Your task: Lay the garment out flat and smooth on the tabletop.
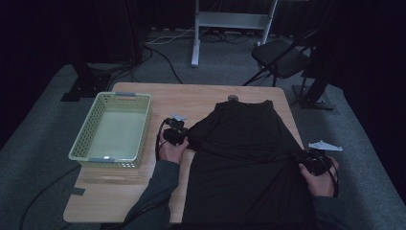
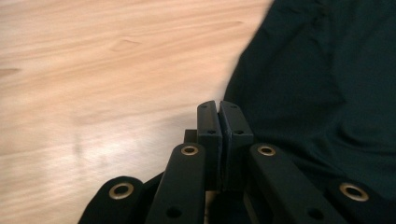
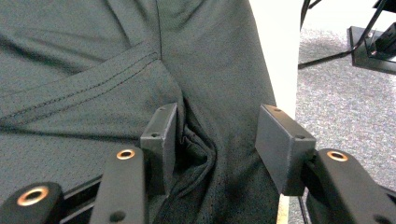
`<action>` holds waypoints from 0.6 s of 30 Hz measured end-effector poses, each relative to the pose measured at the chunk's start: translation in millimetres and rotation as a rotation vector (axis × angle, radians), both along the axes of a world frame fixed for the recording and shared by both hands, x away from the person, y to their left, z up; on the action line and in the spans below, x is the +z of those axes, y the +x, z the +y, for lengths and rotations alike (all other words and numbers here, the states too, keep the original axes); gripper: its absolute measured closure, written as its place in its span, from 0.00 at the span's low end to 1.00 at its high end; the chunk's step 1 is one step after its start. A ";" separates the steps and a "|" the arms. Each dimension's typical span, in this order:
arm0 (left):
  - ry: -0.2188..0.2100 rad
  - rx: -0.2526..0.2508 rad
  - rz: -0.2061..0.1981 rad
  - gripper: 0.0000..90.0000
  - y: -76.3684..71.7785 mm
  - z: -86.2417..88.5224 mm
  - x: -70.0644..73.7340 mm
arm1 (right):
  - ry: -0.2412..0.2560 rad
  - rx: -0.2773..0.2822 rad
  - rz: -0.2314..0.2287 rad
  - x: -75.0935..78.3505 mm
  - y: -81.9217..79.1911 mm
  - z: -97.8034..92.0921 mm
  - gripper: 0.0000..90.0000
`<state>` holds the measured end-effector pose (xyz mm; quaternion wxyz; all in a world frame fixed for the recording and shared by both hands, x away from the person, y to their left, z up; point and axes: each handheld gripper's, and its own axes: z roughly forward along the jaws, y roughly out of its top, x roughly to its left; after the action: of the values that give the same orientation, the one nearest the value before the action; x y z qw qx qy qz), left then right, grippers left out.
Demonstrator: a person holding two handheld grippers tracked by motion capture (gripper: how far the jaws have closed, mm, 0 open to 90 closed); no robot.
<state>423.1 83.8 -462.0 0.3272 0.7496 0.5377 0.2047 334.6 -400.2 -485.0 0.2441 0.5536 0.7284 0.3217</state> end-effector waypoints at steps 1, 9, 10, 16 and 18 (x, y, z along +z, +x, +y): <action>0.006 0.011 0.003 0.98 2.4 3.0 0.1 | 0.000 0.000 0.000 0.0 0.0 0.1 0.54; 0.024 0.106 0.025 0.97 17.1 25.6 -6.4 | 0.000 0.000 0.000 0.0 0.0 0.0 0.54; 0.013 0.113 0.029 0.94 17.5 28.2 -6.5 | 0.000 0.000 0.000 0.0 0.0 0.0 0.54; -0.046 0.070 -0.016 0.80 3.6 29.7 2.4 | 0.000 0.000 0.000 0.0 0.0 0.1 0.54; -0.051 0.053 -0.027 0.78 -1.5 26.7 3.9 | -0.001 -0.002 0.000 0.0 -0.2 0.3 0.54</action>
<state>421.6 110.5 -458.1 0.3479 0.7237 0.5579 0.2098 334.4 -399.9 -484.9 0.2449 0.5540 0.7281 0.3209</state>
